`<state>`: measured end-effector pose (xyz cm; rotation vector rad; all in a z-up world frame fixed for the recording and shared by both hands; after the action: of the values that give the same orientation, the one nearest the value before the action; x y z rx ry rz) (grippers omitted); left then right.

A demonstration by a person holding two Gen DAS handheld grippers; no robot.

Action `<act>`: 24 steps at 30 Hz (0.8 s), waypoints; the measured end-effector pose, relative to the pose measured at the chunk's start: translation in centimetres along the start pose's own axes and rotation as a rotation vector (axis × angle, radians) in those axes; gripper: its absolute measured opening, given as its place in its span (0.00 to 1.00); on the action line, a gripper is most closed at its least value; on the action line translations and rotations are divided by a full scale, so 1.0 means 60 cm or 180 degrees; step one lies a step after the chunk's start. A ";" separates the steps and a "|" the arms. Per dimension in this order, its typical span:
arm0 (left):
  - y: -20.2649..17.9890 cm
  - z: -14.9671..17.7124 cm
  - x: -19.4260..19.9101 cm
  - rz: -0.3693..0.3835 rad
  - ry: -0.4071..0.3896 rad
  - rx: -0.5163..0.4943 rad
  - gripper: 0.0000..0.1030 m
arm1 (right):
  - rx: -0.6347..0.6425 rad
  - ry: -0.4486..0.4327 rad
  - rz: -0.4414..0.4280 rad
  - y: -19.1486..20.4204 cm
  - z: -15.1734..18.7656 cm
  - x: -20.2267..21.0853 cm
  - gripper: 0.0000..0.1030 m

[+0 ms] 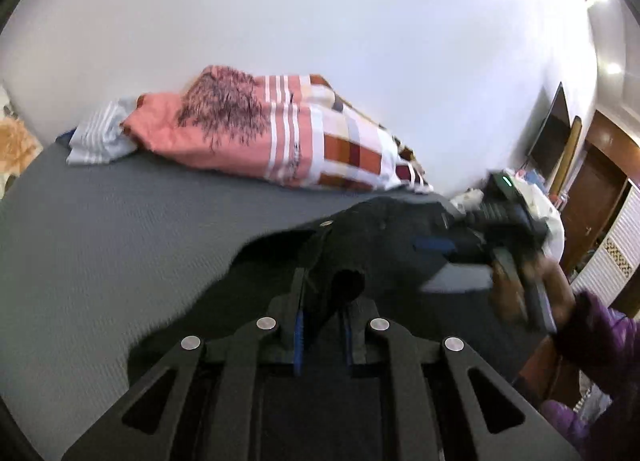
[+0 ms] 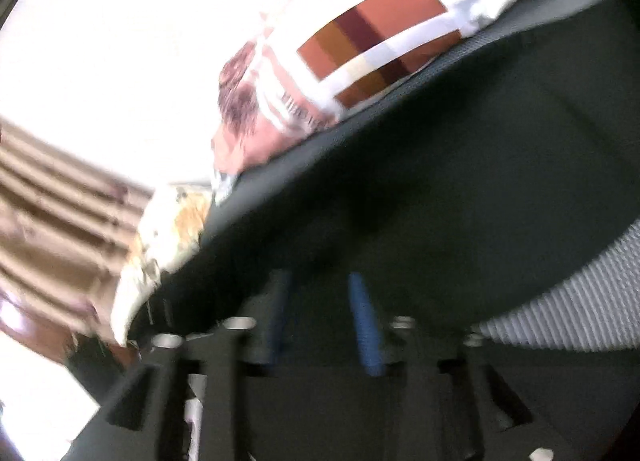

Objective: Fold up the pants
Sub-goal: 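Lift and flip the jeans over with both tools, back pocket facing up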

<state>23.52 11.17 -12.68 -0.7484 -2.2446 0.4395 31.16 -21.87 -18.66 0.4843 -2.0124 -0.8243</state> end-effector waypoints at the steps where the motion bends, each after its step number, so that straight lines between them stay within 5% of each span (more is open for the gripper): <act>1: -0.002 0.010 0.002 0.0014 0.0026 0.0055 0.14 | -0.0179 -0.0032 -0.0070 -0.013 -0.014 -0.008 0.63; 4: 0.001 0.037 0.017 0.0024 0.0062 0.0219 0.14 | -0.0454 -0.0006 -0.0079 -0.047 -0.042 -0.032 0.62; 5: 0.003 0.043 0.018 0.0022 0.0068 0.0262 0.14 | -0.0443 0.0003 -0.0015 -0.060 -0.044 -0.038 0.40; 6: 0.007 0.047 0.019 -0.0001 0.0080 0.0311 0.14 | -0.0451 0.0061 0.0073 -0.070 -0.043 -0.043 0.05; 9: 0.009 0.051 0.023 -0.0046 0.0128 0.0380 0.15 | -0.0436 0.0029 0.0110 -0.069 -0.003 -0.025 0.05; 16: 0.045 0.089 0.083 -0.0362 0.0227 0.0460 0.18 | 0.0584 -0.0082 0.0348 0.058 0.198 0.103 0.05; 24: 0.095 0.190 0.109 -0.0814 0.0438 0.0567 0.19 | 0.0354 0.0349 0.0290 0.044 0.375 0.081 0.05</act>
<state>13.69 18.68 -19.94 -0.3816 -2.1037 0.4416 9.49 -14.76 -22.73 0.4863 -1.9705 -0.6200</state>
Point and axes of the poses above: each gripper's, at about its wrist camera, not at the fingertips, and x roughly against the way its jaws point, y to its left, z to its underside, the point moved 6 cm from there along -x, roughly the way its jaws point, and after that the axes turned 10 degrees about x, right-handed, at the moved point
